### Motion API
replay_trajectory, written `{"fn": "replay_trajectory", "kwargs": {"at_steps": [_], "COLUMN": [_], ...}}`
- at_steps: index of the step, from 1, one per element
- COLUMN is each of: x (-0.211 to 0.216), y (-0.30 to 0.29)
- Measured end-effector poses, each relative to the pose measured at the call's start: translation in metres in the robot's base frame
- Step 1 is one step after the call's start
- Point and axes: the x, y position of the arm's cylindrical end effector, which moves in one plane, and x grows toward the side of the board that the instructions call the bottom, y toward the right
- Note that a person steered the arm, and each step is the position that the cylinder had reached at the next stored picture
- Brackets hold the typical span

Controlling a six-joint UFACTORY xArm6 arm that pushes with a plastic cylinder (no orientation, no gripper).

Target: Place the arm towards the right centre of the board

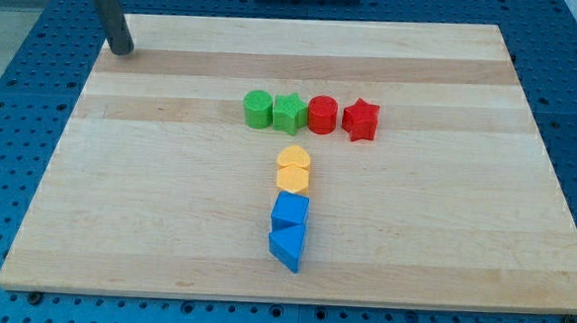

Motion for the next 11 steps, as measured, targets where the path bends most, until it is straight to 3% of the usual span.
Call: {"fn": "replay_trajectory", "kwargs": {"at_steps": [2, 4, 5, 6, 8, 11], "x": [-0.030, -0.027, -0.015, 0.032, 0.074, 0.108], "y": [0.133, 0.366, 0.462, 0.513, 0.560, 0.560]}}
